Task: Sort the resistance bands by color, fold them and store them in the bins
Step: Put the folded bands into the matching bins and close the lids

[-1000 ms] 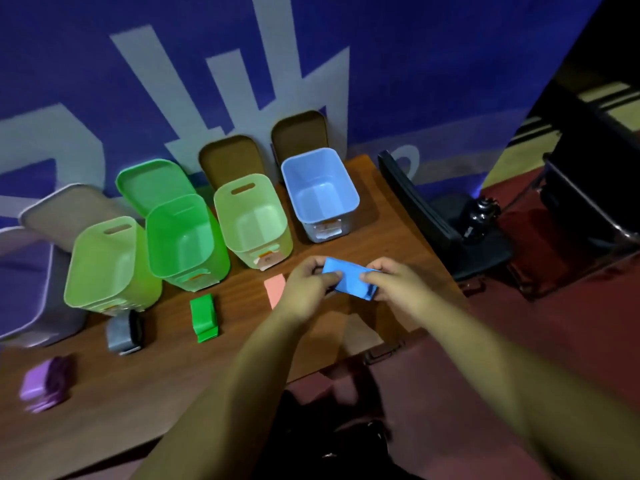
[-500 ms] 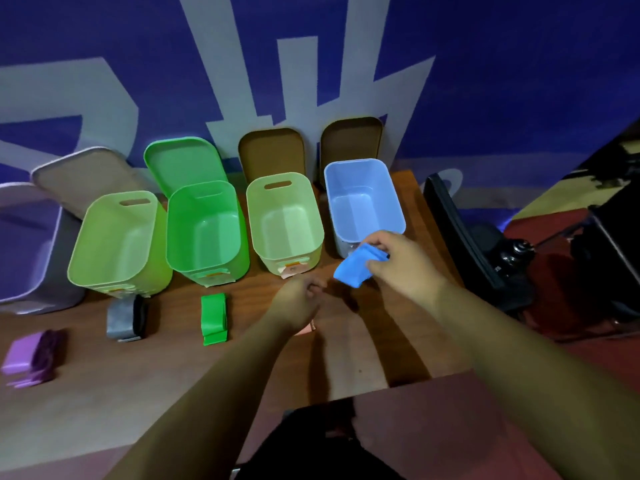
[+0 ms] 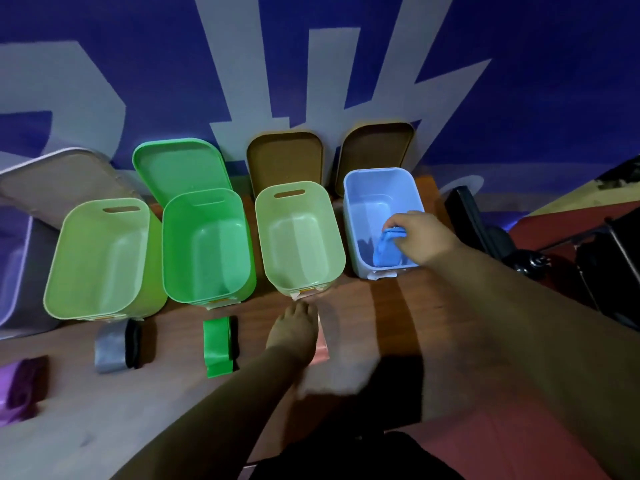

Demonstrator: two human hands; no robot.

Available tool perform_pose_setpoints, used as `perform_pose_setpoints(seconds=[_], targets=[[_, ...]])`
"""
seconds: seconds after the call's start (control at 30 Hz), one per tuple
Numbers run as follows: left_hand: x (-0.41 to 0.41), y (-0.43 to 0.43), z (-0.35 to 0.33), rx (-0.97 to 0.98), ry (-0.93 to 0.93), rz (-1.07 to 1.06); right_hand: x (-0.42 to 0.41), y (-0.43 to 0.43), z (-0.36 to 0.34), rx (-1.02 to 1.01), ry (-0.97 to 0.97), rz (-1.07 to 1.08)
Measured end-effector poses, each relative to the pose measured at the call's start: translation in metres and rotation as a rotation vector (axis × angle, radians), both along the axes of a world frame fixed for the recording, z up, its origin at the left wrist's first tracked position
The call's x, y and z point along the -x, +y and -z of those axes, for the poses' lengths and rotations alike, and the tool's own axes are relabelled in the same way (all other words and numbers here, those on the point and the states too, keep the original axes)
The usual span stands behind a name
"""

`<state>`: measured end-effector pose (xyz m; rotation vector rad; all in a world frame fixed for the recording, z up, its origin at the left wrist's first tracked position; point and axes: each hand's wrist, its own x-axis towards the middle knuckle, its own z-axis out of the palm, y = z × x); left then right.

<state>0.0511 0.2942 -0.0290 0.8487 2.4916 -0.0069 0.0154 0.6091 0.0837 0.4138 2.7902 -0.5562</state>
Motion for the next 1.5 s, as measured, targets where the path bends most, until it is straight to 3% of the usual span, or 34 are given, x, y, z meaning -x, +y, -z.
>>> perform_pose_setpoints(seconds=[0.4,0.53,0.67,0.83,0.93,1.03,1.13,1.27,1.37,1.5], targets=[[-0.017,0.003,-0.003,-0.045,-0.022,-0.189,0.047,-0.004,0.049,-0.027,-0.317,-0.222],[-0.023,0.004,-0.014,-0.068,-0.014,-0.241,0.048,-0.001,0.055,-0.03,-0.256,-0.21],[-0.027,0.006,-0.04,-0.129,-0.05,-0.292,0.039,0.0,0.04,0.106,-0.082,-0.154],[-0.026,0.021,-0.099,-0.499,-0.106,-0.54,0.013,-0.015,-0.004,0.392,0.139,-0.176],[-0.023,0.032,-0.136,-0.87,-0.311,-0.809,-0.008,-0.028,-0.038,0.683,-0.015,-0.129],[-0.019,0.044,-0.161,-1.142,-0.397,-0.977,-0.02,-0.039,-0.057,0.901,-0.219,-0.112],[-0.02,0.052,-0.172,-1.316,-0.46,-1.107,-0.025,-0.046,-0.074,1.024,-0.165,-0.167],[-0.025,0.049,-0.172,-1.338,-0.477,-1.216,-0.02,-0.055,-0.072,0.877,0.034,-0.187],[-0.024,0.033,-0.164,-1.303,-0.492,-1.229,-0.006,-0.064,-0.07,0.695,0.057,-0.243],[-0.016,-0.009,-0.145,-1.067,-0.494,-1.136,0.013,-0.084,-0.065,0.46,0.097,-0.34]])
